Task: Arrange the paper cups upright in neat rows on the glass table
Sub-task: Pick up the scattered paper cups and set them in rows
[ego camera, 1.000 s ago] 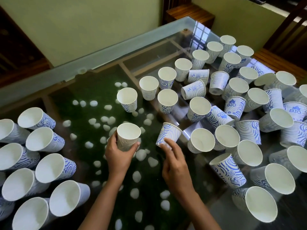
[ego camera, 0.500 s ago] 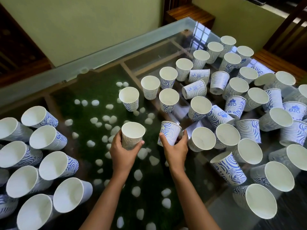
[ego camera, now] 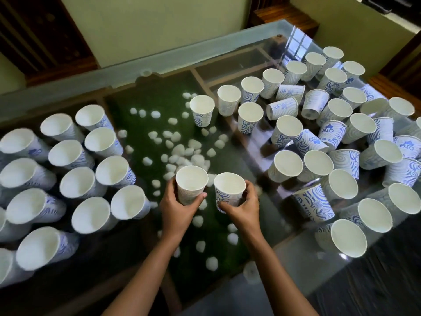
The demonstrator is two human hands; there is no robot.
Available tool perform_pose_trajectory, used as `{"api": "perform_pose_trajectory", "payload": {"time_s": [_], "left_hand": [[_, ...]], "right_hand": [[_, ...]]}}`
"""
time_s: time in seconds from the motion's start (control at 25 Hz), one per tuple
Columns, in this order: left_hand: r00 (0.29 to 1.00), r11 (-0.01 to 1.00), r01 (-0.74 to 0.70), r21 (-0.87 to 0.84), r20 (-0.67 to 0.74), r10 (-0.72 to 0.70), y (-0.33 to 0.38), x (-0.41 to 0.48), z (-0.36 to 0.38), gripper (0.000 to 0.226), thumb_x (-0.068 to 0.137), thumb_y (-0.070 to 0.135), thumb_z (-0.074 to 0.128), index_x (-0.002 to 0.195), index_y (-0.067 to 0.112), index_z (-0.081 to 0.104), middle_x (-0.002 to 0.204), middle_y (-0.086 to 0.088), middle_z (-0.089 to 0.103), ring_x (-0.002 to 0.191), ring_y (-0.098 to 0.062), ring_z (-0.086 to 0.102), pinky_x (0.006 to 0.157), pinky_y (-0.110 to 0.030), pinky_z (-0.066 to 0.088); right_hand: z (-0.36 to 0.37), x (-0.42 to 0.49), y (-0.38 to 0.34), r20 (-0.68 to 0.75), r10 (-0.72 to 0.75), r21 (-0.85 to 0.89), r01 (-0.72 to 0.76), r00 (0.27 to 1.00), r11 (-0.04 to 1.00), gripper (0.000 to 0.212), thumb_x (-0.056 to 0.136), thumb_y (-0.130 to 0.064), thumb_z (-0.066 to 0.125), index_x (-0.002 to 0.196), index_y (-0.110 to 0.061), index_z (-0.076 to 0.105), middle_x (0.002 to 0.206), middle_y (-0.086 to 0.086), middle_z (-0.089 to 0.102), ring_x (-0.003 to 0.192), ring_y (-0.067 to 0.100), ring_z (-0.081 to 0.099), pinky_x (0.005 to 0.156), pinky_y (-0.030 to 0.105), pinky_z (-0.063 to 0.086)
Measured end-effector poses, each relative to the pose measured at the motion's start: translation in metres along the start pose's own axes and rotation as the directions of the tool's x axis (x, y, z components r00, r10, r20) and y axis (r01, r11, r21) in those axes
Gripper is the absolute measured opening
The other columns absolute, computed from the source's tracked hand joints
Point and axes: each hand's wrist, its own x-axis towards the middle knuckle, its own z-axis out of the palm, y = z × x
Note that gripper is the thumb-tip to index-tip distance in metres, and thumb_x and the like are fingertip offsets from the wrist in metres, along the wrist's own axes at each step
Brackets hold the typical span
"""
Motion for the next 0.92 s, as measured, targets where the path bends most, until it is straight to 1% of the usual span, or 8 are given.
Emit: {"api": "perform_pose_trajectory", "payload": {"time_s": [0.08,0.2,0.32,0.48,0.56,0.68,0.8,0.92], "left_hand": [[1.0,1.0,0.009,0.011,-0.023,-0.008,-0.01,-0.025,-0.026,0.078,0.053,0.023,0.089,0.119,0.003,0.053,0.116,-0.015,0.062,0.106,-0.025,0.059,0.089,-0.04,0.05],[0.998,0.999,-0.009,0.044,-0.062,0.012,-0.03,-0.062,-0.067,0.077,0.05,0.022,0.089,0.116,0.002,0.055,0.112,-0.013,0.065,0.101,-0.021,0.06,0.085,-0.025,0.046],[0.994,0.999,0.042,0.027,-0.105,-0.039,-0.051,-0.096,-0.112,0.074,0.05,0.023,0.089,0.114,0.007,0.055,0.108,-0.004,0.064,0.099,-0.017,0.059,0.081,-0.019,0.044],[0.978,0.993,0.116,0.01,-0.175,-0.112,-0.083,-0.126,-0.173,0.074,0.051,0.019,0.089,0.114,0.006,0.054,0.108,-0.001,0.061,0.101,-0.021,0.059,0.082,-0.03,0.047],[0.963,0.988,0.153,0.002,-0.227,-0.148,-0.098,-0.131,-0.208,0.074,0.052,0.019,0.089,0.116,0.006,0.053,0.109,0.0,0.06,0.103,-0.022,0.059,0.084,-0.033,0.048],[0.923,0.972,0.234,-0.017,-0.311,-0.227,-0.124,-0.132,-0.269,0.077,0.054,0.024,0.088,0.12,0.006,0.052,0.116,-0.008,0.062,0.108,-0.023,0.059,0.087,-0.041,0.052],[0.893,0.967,0.254,0.0,-0.385,-0.234,-0.146,-0.127,-0.327,0.076,0.055,0.027,0.087,0.121,0.011,0.051,0.119,-0.008,0.061,0.109,-0.022,0.057,0.089,-0.041,0.051],[0.864,0.967,0.252,-0.041,-0.441,-0.243,-0.166,-0.118,-0.373,0.073,0.056,0.018,0.087,0.119,0.006,0.052,0.118,-0.01,0.061,0.108,-0.025,0.057,0.089,-0.042,0.05]], "right_hand": [[0.002,-0.027,0.004,0.059,-0.036,-0.032,0.038,0.998,0.999,0.069,0.048,-0.016,0.077,0.111,-0.017,0.047,0.116,0.014,0.054,0.108,0.024,0.056,0.096,0.045,0.048],[0.011,-0.064,0.009,0.135,-0.091,-0.1,0.105,0.987,0.989,0.07,0.05,-0.017,0.075,0.114,-0.016,0.046,0.116,0.011,0.055,0.107,0.023,0.057,0.093,0.043,0.049],[0.032,-0.101,0.012,0.263,-0.125,-0.149,0.168,0.957,0.975,0.072,0.051,-0.014,0.073,0.116,-0.023,0.043,0.118,0.006,0.054,0.109,0.019,0.056,0.093,0.035,0.05],[0.076,-0.145,0.008,0.424,-0.156,-0.162,0.244,0.892,0.956,0.071,0.053,-0.016,0.075,0.114,-0.032,0.042,0.118,0.0,0.054,0.11,0.015,0.055,0.09,0.032,0.051],[0.105,-0.165,0.002,0.466,-0.167,-0.141,0.26,0.869,0.955,0.07,0.054,-0.016,0.076,0.112,-0.035,0.043,0.118,-0.001,0.054,0.108,0.01,0.056,0.086,0.023,0.05],[0.158,-0.196,-0.008,0.55,-0.176,-0.119,0.285,0.816,0.951,0.071,0.055,-0.014,0.078,0.113,-0.034,0.042,0.117,-0.006,0.055,0.108,0.006,0.056,0.086,0.02,0.05],[0.213,-0.223,-0.015,0.626,-0.171,-0.111,0.304,0.761,0.946,0.075,0.058,-0.009,0.083,0.116,-0.032,0.041,0.118,-0.012,0.053,0.11,0.002,0.054,0.088,0.016,0.047],[0.266,-0.251,-0.018,0.681,-0.155,-0.113,0.313,0.715,0.943,0.077,0.06,-0.017,0.083,0.121,-0.035,0.039,0.121,-0.017,0.051,0.113,-0.003,0.05,0.09,0.014,0.046]]}}
